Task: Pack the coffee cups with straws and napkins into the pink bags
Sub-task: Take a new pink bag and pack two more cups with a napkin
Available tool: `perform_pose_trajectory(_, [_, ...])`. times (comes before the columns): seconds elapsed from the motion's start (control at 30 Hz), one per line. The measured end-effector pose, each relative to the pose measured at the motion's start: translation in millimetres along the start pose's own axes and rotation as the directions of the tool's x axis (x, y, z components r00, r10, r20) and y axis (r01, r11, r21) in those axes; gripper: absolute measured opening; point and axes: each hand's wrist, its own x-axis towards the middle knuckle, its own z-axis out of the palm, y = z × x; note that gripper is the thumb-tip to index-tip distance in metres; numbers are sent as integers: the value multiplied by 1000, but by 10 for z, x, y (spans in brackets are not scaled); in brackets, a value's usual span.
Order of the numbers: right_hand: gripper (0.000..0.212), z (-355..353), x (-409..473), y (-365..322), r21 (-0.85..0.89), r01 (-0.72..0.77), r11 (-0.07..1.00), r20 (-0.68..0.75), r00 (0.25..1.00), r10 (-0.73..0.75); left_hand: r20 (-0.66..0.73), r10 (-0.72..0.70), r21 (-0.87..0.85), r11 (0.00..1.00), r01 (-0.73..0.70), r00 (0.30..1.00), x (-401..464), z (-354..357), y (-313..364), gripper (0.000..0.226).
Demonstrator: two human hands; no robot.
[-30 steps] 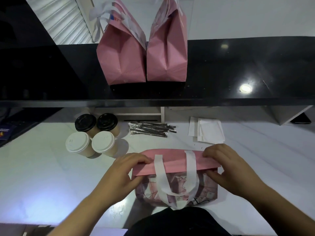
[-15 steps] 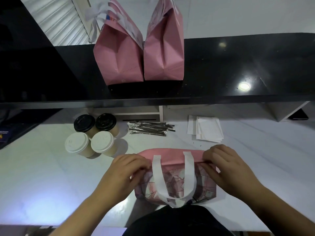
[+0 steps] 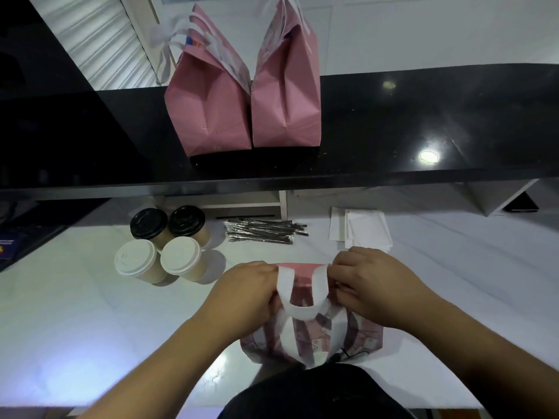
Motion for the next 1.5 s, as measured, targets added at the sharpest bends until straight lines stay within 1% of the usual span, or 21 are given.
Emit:
perform_pose_trajectory(0.07, [21,8,69,-44,-17,-18,1000,36,999,19,-14,12,72,997,-11,1000,96,26,82,27])
perform_pose_trajectory(0.1, [23,15,86,-68,-13,-24,1000,37,999,24,-17,23,97,995,-21,1000,134,48,131,28])
perform_pose_trajectory(0.2, [24,31,80,-113,5,-32,999,6,999,32,-8,21,82,996,-21,1000,225,120,240,32])
perform_pose_trajectory(0.3, [20,30,20,-97,15,-52,999,-9,999,52,-64,-1,103,995,8,998,232,173,265,32])
perform_pose_trajectory(0.43, [33,-41,-150,60,84,-110,990,59,993,105,-65,30,52,998,-27,997,192,151,234,26])
perform_pose_trajectory(0.47, [36,-62,-199,106,101,-115,988,65,992,109,-72,38,42,998,-35,997,174,124,223,23])
perform_pose_trajectory(0.53, [38,-82,-286,178,121,-108,987,41,994,104,-96,50,76,996,-43,994,126,84,189,15])
perform_pose_trajectory(0.57, [35,-84,-318,202,131,-109,985,29,994,106,-98,37,99,995,-27,994,96,61,172,14])
perform_pose_trajectory(0.63, [27,-70,-371,237,162,-125,979,7,992,125,-79,-63,122,990,73,995,19,36,112,24])
perform_pose_trajectory(0.7, [28,-45,-414,255,187,-146,972,-15,988,151,-30,-135,110,984,137,990,-68,7,1,31])
perform_pose_trajectory(0.73, [30,-32,-434,263,193,-154,969,-18,987,160,-28,-129,82,988,131,991,-120,-25,-55,31])
perform_pose_trajectory(0.83, [31,-15,-484,295,220,-166,961,-8,985,172,-36,-106,60,992,108,994,-250,-150,-170,19])
perform_pose_trajectory(0.93, [32,-50,-525,328,234,-170,957,-5,984,176,-46,-144,6,989,144,989,-326,-219,-225,20])
perform_pose_trajectory(1.1, [16,-56,-535,292,192,-193,962,14,981,194,-80,-157,-29,987,155,984,-337,-176,-256,22])
perform_pose_trajectory(1.17, [16,-59,-538,260,164,-237,957,45,971,233,-84,-170,-56,985,165,982,-333,-144,-266,24])
perform_pose_trajectory(1.23, [21,-63,-549,202,96,-283,954,52,959,280,-97,-168,-90,983,159,981,-327,-107,-270,25])
perform_pose_trajectory(1.27, [27,-62,-541,144,40,-283,958,49,958,281,-106,-168,-111,981,157,980,-325,-88,-268,25])
perform_pose_trajectory(1.37, [56,-35,-444,-95,-124,-260,958,106,956,273,-112,-189,-151,974,171,976,-311,-52,-265,23])
perform_pose_trajectory(1.4, [59,-26,-396,-169,-154,-255,955,132,952,276,-109,-198,-160,971,179,974,-302,-50,-265,24])
perform_pose_trajectory(1.43, [56,-18,-350,-218,-170,-248,954,145,951,273,-100,-207,-170,967,188,973,-289,-51,-267,24])
perform_pose_trajectory(1.5, [38,-31,-282,-244,-176,-242,954,122,956,265,-82,-218,-184,962,200,972,-255,-60,-276,23])
